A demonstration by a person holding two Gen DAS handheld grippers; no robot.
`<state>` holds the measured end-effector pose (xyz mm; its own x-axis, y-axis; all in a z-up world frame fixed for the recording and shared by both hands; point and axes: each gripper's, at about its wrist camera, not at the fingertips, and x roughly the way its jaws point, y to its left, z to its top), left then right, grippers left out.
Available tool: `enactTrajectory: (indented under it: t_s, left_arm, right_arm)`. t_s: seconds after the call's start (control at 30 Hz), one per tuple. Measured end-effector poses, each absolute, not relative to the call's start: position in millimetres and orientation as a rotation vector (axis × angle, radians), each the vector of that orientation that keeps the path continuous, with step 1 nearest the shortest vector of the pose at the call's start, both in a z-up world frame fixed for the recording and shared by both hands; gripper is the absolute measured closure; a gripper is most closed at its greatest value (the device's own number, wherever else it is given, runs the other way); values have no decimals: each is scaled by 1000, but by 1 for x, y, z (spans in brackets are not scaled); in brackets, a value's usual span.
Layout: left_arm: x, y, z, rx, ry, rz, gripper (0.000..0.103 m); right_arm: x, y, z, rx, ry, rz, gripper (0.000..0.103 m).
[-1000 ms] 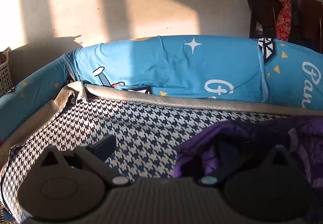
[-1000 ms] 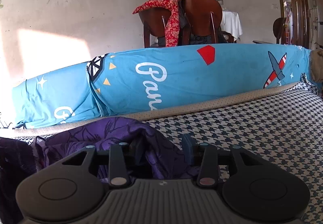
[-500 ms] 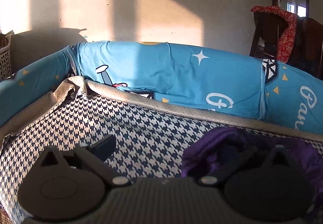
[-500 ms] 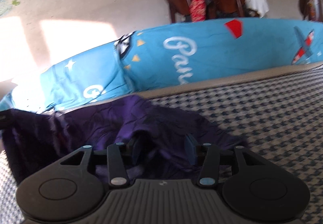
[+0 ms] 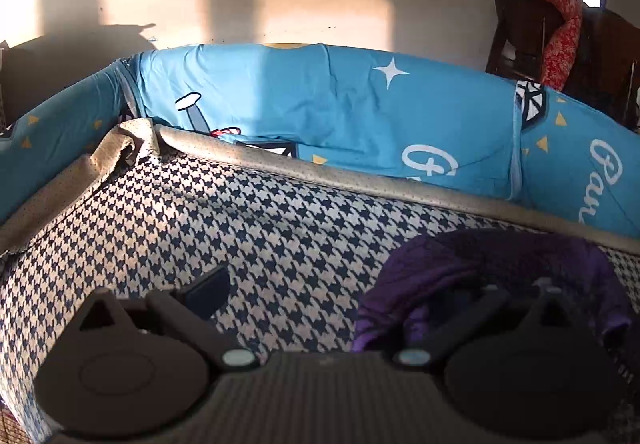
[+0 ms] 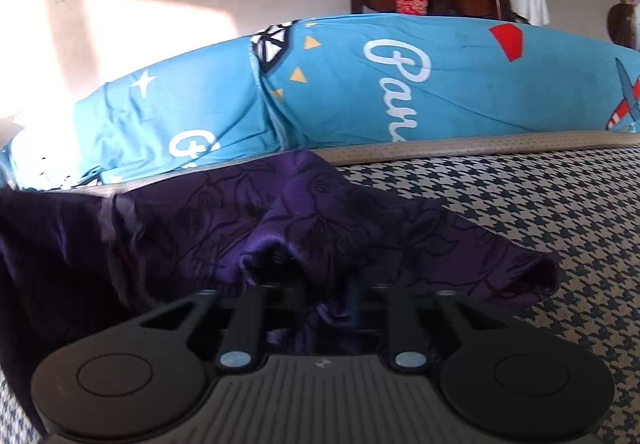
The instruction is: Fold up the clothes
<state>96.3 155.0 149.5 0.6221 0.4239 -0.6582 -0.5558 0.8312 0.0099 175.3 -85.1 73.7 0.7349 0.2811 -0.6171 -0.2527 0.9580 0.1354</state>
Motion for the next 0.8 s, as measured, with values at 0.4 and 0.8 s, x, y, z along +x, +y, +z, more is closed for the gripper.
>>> enactTrajectory:
  t_s: [0.4,0.8]
  left_arm:
    - [100,161,149,-245,712,510,0]
    - [86,164,156,-253,647,565,0]
  right_arm:
    - [184,-91,96,323,587,386,89]
    - [171,-92,110,202,556,390,74]
